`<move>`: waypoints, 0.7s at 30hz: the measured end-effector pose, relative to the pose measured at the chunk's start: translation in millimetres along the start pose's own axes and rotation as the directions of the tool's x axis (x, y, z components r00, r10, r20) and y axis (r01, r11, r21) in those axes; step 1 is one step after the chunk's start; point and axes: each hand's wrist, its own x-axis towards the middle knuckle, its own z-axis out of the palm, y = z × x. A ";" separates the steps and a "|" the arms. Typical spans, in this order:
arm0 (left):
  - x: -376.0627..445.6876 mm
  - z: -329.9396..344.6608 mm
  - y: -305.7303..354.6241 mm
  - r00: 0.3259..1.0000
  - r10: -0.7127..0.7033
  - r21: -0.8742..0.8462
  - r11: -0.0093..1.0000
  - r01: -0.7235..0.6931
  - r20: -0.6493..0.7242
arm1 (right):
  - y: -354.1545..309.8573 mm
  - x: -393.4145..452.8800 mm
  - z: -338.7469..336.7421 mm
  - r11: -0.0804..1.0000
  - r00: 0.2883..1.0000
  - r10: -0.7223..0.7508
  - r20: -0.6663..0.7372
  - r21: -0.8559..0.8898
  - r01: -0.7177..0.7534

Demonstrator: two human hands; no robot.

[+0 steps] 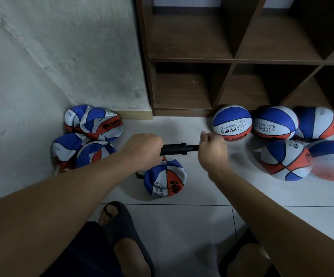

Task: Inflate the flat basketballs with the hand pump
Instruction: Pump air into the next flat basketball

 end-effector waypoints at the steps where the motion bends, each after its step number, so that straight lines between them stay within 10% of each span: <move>1: -0.4 1.3 1.4 1.000 0.006 0.000 1.000 -0.006 -0.001 | -1.5 -4.5 4.1 1.000 1.000 -0.010 0.024 -0.008 0.010; 21: 2.0 -3.6 -30.0 0.998 0.017 0.026 1.000 -0.015 -0.065 | 16.6 36.8 -35.6 0.981 0.989 0.149 0.004 0.126 -0.148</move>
